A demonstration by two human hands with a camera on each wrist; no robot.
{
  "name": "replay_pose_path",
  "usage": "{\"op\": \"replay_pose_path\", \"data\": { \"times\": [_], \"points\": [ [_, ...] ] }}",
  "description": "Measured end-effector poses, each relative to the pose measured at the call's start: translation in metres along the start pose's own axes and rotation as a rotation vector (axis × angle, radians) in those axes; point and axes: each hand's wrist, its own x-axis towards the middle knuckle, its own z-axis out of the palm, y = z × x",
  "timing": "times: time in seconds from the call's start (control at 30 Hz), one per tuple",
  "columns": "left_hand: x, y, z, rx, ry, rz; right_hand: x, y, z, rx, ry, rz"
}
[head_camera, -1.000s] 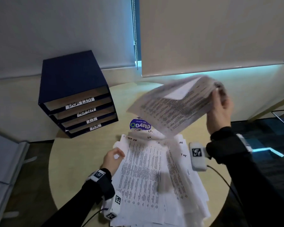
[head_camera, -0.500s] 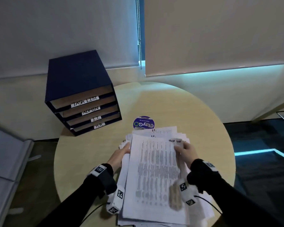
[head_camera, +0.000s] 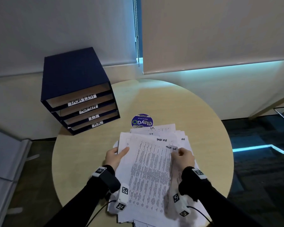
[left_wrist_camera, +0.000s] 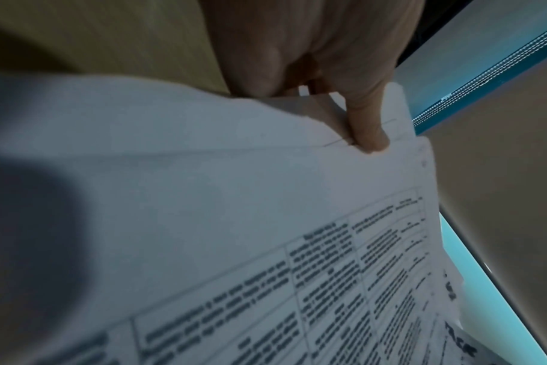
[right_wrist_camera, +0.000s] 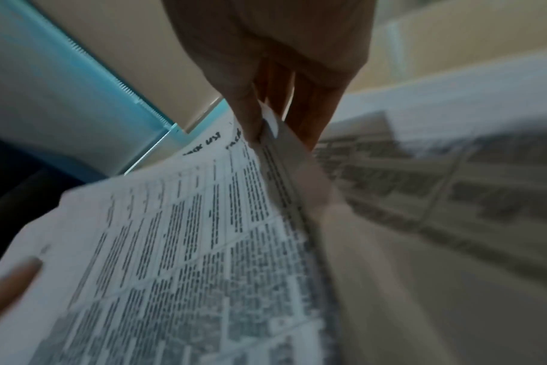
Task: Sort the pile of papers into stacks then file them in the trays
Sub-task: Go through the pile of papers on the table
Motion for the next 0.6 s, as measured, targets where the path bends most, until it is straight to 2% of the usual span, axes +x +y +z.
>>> {"op": "replay_pose_path", "data": {
  "times": [0.13, 0.3, 0.37, 0.47, 0.5, 0.6],
  "points": [
    [0.000, -0.001, -0.001, 0.052, 0.048, 0.032, 0.002, 0.013, -0.009, 0.001, -0.064, -0.087],
    [-0.002, 0.001, -0.002, 0.138, 0.011, 0.001, 0.004, 0.007, -0.006, 0.033, -0.105, -0.062],
    [-0.009, 0.004, 0.002, 0.175, -0.029, 0.047, 0.005, -0.002, 0.000, 0.179, -0.111, 0.011],
    [-0.014, 0.010, 0.004, 0.279, 0.005, 0.110, 0.004, -0.012, 0.006, 0.445, -0.226, 0.139],
    [-0.018, 0.018, 0.005, 0.269, -0.010, 0.113, 0.005, -0.014, 0.007, 0.441, -0.255, 0.140],
    [-0.036, 0.058, 0.002, 0.025, -0.182, 0.147, 0.005, -0.027, -0.009, 0.334, -0.319, 0.080]
  ]
}}
